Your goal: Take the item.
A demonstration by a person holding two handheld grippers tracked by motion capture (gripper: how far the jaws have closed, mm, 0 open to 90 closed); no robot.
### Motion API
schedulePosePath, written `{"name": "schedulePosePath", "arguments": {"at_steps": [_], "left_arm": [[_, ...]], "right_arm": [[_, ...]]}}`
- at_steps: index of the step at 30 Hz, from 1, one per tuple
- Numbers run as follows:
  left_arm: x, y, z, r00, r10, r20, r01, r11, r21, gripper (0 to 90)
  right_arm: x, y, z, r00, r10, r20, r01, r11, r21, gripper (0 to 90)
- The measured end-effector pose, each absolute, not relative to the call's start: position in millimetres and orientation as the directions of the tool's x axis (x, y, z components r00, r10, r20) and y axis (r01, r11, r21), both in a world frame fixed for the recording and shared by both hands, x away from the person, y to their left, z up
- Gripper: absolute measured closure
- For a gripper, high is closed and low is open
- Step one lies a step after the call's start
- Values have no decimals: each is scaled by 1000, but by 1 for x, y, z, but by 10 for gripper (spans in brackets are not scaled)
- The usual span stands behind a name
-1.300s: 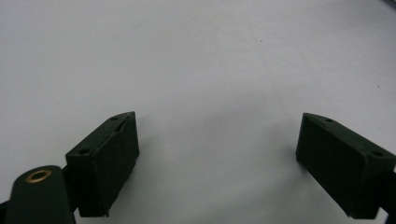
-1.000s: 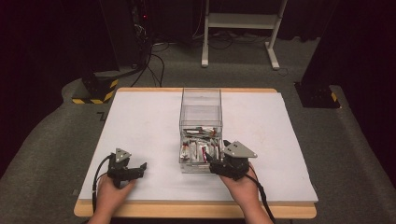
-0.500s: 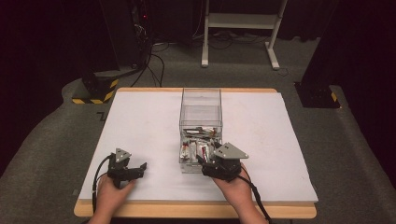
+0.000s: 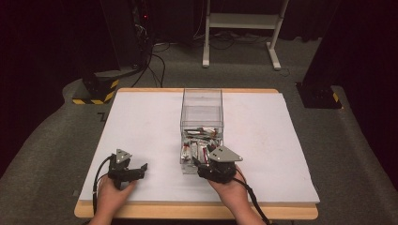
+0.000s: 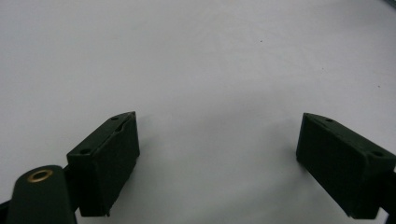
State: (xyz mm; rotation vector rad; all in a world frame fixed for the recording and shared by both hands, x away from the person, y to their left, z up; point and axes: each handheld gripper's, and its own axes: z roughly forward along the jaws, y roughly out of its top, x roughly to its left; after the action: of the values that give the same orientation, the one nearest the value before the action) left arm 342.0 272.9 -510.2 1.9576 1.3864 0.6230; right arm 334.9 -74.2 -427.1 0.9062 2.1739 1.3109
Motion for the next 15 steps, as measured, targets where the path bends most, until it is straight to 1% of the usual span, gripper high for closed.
{"name": "schedulePosePath", "arguments": {"at_steps": [8, 15], "left_arm": [[342, 273, -510, 326, 945, 11, 634, -227, 739, 136], [342, 273, -510, 326, 945, 12, 634, -228, 739, 136]], "right_arm": [[334, -68, -431, -696, 718, -28, 324, 348, 880, 459], [334, -68, -435, -696, 718, -13, 338, 343, 877, 566]]}}
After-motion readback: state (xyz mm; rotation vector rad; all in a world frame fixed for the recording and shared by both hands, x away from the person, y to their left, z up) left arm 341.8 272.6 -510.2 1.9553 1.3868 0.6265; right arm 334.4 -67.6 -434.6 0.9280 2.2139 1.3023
